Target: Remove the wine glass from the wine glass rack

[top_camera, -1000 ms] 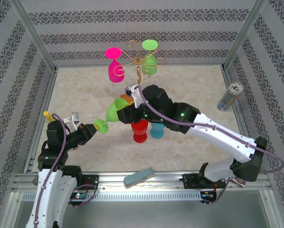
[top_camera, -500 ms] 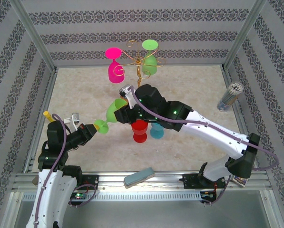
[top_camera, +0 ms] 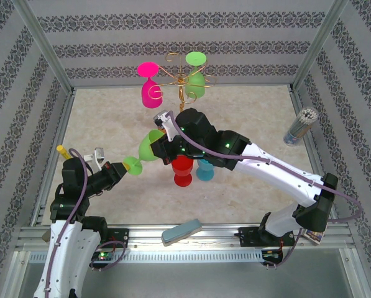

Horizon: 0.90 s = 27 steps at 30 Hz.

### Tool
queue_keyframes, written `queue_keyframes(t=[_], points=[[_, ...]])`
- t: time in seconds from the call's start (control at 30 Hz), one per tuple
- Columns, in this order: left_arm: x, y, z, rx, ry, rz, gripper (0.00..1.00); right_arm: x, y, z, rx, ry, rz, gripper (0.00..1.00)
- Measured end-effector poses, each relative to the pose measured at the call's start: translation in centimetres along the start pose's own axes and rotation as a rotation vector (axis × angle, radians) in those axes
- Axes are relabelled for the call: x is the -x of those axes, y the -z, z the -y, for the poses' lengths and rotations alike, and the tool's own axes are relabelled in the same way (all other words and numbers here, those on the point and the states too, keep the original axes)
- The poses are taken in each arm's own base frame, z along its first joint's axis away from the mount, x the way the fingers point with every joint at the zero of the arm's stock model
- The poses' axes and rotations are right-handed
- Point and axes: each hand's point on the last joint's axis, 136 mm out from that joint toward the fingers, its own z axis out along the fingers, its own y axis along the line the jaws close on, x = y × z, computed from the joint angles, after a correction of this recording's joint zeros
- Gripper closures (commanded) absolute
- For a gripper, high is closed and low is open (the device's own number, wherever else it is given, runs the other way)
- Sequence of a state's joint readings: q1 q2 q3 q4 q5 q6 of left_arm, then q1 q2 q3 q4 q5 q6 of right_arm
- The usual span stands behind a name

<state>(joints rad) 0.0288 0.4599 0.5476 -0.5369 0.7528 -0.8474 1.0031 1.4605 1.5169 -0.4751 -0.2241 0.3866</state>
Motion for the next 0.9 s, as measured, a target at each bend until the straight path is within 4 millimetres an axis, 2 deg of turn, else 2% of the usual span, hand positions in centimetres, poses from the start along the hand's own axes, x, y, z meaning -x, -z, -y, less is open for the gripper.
queue_keyframes(t=[0.13, 0.47, 0.7, 0.9], points=[[0.0, 0.0, 0.0, 0.000, 0.002, 0.000, 0.85, 0.0, 0.0, 0.0, 0.002, 0.000, -0.001, 1.00], [0.1, 0.0, 0.1, -0.003, 0.022, 0.004, 0.69, 0.0, 0.0, 0.0, 0.001, -0.004, -0.001, 1.00], [0.6, 0.2, 0.4, 0.002, 0.010, 0.023, 0.65, 0.3, 1.0, -0.2, -0.006, -0.001, 0.018, 1.00], [1.5, 1.0, 1.3, 0.030, -0.039, 0.056, 0.64, 0.8, 3.8, -0.5, -0.031, 0.005, 0.054, 1.00]])
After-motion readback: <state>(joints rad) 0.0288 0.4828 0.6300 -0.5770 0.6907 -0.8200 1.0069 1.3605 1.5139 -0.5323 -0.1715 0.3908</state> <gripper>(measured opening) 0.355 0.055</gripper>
